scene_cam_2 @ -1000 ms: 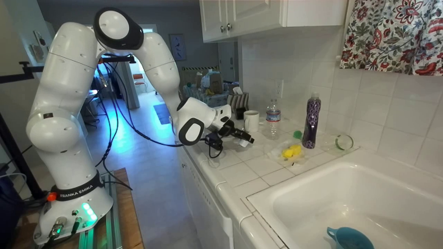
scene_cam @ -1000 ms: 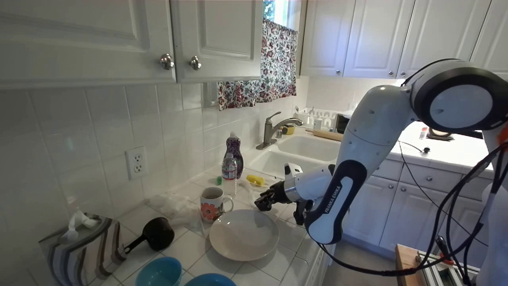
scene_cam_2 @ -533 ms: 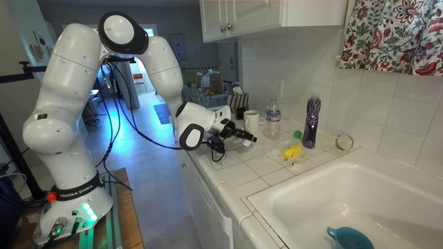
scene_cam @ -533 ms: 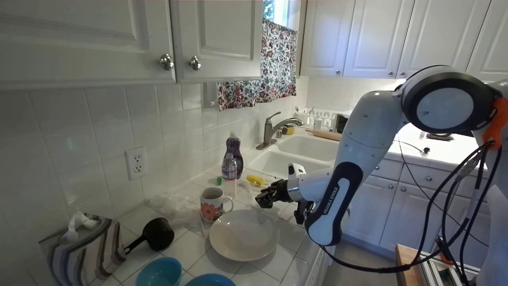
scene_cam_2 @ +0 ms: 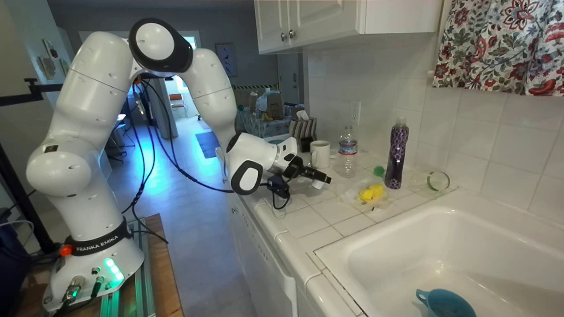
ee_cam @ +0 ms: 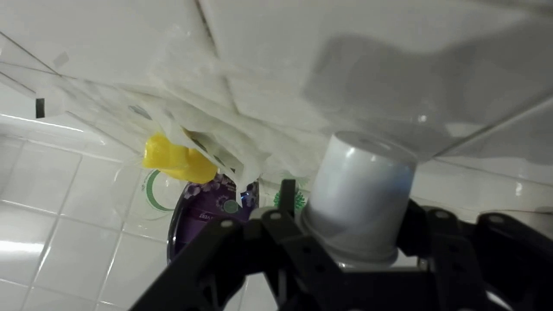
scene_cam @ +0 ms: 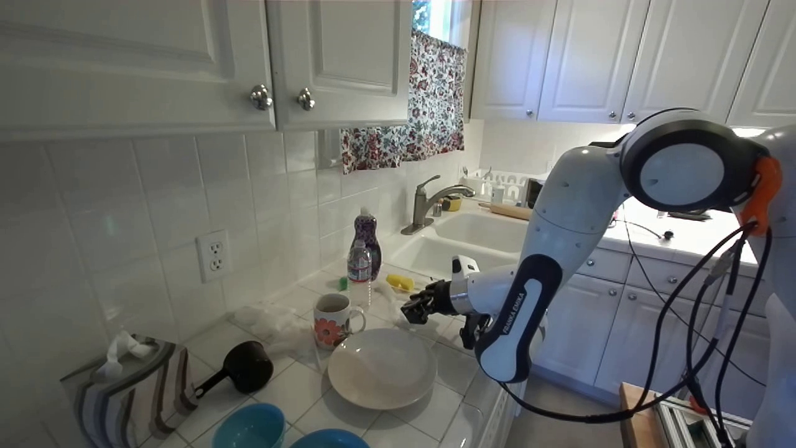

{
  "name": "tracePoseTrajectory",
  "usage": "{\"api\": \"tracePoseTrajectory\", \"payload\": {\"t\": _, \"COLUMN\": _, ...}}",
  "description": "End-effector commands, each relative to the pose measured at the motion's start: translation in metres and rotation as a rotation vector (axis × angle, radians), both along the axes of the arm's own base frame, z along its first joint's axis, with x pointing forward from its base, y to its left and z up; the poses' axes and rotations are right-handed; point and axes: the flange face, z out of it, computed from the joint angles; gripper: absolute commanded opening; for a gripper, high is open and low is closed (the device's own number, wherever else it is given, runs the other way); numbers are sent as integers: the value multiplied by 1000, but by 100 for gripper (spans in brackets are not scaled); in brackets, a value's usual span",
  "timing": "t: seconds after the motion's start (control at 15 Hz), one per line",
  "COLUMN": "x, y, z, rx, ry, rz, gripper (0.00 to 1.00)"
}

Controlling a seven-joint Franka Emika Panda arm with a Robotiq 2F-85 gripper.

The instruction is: Put the white object up right

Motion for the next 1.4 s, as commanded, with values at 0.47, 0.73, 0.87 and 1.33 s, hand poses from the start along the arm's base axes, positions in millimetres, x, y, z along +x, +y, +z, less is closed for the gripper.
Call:
{"api": "tracePoseTrajectory", "payload": {"t": 0.47, "x": 3, "y": -3, "z": 0, "rx": 13, "ry": -6, "rz": -23, "gripper": 100}}
{"api": "tracePoseTrajectory", "payload": {"t": 0.73, "x": -1, "y": 3, "z": 6, "rx": 59, "ry": 66, "rz": -23, "gripper": 100}}
{"api": "tracePoseTrajectory", "payload": {"t": 0.87, "x": -7, "y": 13, "z": 17, "rx": 106, "ry": 132, "rz": -19, "gripper": 100}}
{"api": "tracePoseTrajectory", "payload": {"t": 1.33, "x": -12, "y": 17, "z": 98, "rx": 169, "ry": 129, "rz": -54, "gripper": 100}}
